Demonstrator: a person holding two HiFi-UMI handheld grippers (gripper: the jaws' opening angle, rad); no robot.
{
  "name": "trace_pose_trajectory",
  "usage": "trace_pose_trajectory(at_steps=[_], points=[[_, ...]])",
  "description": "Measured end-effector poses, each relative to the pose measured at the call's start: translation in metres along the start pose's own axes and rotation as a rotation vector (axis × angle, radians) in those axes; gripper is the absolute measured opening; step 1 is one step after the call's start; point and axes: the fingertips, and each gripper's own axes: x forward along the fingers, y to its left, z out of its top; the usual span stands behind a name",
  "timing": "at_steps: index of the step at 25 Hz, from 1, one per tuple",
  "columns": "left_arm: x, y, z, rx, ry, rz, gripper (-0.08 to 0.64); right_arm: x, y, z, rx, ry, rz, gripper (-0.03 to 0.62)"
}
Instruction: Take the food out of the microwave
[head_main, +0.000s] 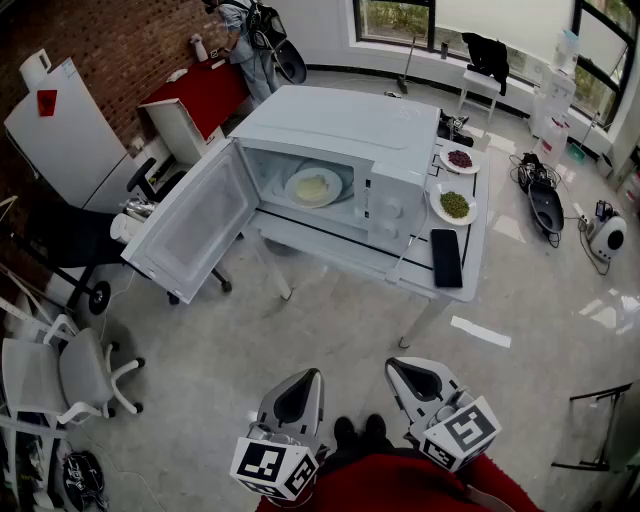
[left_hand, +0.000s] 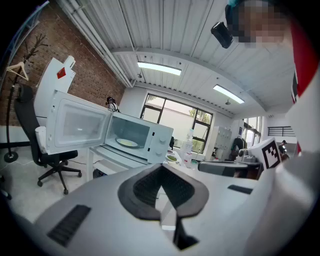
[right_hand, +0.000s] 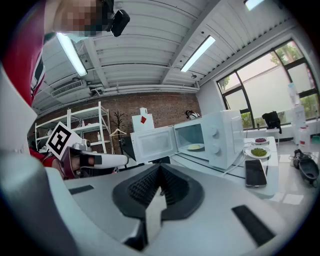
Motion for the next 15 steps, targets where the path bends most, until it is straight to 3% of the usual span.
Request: trace_pose_trajectory(at_steps=[15], points=[[-0.0004, -0.0079, -0.0087, -0.029, 0.016, 0.02, 0.008, -0.0084, -0.0023, -0.0006, 0.003, -0.005, 0.027, 0.009]])
